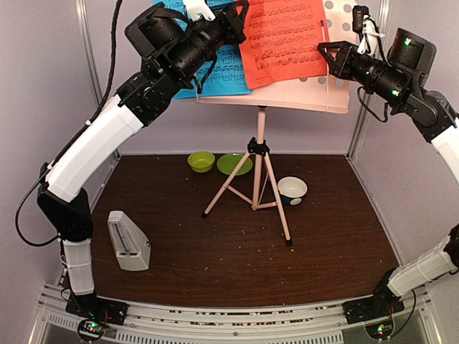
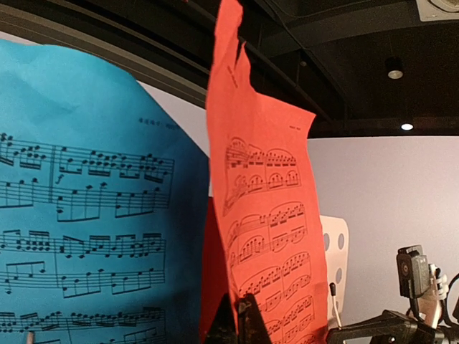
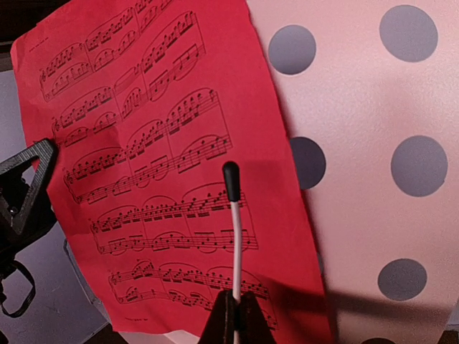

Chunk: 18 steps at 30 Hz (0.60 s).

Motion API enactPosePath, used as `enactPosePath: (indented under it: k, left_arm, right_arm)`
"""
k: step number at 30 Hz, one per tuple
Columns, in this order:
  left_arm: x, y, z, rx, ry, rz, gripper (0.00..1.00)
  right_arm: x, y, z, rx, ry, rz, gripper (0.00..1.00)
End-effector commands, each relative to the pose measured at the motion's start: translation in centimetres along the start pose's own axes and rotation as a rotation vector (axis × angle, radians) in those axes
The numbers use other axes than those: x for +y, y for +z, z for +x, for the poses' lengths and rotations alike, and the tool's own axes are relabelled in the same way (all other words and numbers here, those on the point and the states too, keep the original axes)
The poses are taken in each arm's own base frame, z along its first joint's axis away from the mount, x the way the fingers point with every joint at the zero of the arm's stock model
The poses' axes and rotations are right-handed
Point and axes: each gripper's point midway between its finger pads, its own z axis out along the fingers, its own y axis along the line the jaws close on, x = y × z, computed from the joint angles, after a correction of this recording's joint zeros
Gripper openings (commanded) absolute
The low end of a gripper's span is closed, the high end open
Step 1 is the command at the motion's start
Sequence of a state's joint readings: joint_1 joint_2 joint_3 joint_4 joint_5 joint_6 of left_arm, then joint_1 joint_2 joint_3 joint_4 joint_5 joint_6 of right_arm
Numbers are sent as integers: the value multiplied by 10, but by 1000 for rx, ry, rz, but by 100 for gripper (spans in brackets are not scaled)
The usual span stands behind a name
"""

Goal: Set up the instrument practice props

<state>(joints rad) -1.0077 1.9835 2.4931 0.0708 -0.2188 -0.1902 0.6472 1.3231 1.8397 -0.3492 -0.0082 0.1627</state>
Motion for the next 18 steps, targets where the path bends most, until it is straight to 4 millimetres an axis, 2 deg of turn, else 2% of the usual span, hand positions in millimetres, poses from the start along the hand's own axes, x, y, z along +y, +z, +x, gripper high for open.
enactPosePath:
  k: [1,7,12,18]
  left_arm:
    - [-19,1,-24,-107,-14,97,0]
    - [-49,0,-9,-99,97,267,0]
    - [-49,0,2,-64,179,313,0]
    - [-51,-1,10,-40,178,390,0]
  right_arm:
    - [6,-12,-11,-40,-53,-38,0]
    - [9,-16,-11,-49,-65,-59,0]
    - [12,-17,-9,-53,-66,-76,0]
    - [12,-20,-7,-52,-60,-82,0]
